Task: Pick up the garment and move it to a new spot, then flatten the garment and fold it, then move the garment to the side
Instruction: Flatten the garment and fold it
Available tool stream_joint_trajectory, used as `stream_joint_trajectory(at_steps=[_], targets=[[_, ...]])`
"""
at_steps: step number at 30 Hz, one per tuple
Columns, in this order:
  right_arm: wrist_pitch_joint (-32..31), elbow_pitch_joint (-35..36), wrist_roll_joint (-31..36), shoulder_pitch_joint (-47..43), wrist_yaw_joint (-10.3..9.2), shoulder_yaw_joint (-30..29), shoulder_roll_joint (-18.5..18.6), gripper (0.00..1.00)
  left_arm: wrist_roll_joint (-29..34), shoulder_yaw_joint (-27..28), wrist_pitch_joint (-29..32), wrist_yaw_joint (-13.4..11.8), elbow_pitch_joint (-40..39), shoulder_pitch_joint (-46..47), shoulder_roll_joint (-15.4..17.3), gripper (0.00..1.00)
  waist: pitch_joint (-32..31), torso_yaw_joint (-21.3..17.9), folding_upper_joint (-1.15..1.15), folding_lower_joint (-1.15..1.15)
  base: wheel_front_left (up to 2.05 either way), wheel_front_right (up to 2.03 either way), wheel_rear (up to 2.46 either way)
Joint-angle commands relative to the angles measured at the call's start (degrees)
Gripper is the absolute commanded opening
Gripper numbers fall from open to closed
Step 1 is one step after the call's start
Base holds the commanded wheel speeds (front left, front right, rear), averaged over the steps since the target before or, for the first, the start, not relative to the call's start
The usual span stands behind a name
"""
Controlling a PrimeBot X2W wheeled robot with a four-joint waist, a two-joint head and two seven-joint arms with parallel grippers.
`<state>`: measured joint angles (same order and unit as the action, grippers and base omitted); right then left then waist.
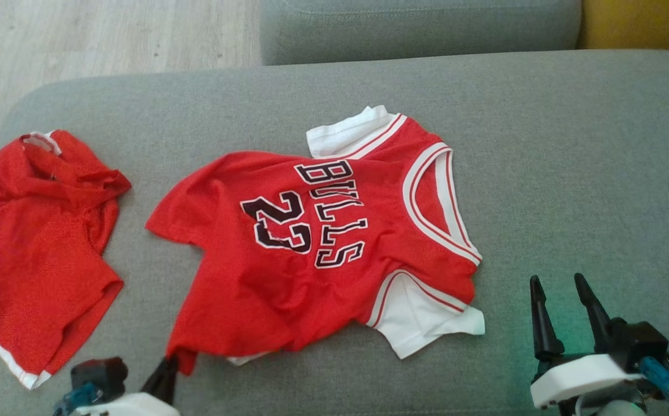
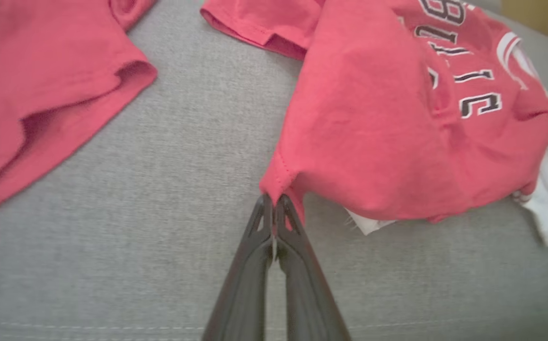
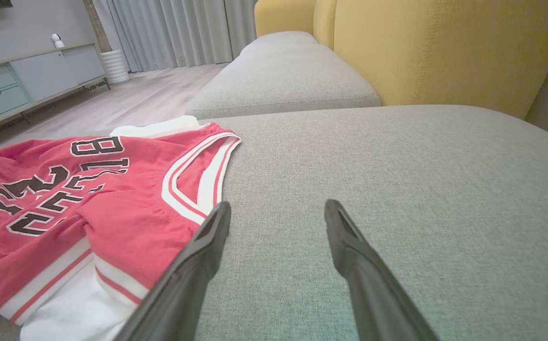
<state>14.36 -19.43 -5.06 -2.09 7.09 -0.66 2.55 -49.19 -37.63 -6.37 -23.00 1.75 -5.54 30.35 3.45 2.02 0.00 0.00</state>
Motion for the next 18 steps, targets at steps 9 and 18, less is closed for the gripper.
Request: stream_joint_trajectory(at_steps=[9, 18], targets=[[0.6, 1.2, -0.1, 0.2, 0.40, 1.4, 0.3, 1.00, 7.5, 1.4, -1.4, -7.0, -0.1, 3.1, 5.0, 0.20, -1.3, -0.2, 0.00, 0.00, 0.00, 0.00, 0.00], [0.6, 0.9, 0.1, -0.5, 0.40, 1.4, 0.3, 1.00, 8.5, 2.0, -2.9, -10.7, -0.3, 1.6, 4.5, 1.00, -2.1, 0.2, 0.00, 0.00, 0.00, 0.00, 0.00]])
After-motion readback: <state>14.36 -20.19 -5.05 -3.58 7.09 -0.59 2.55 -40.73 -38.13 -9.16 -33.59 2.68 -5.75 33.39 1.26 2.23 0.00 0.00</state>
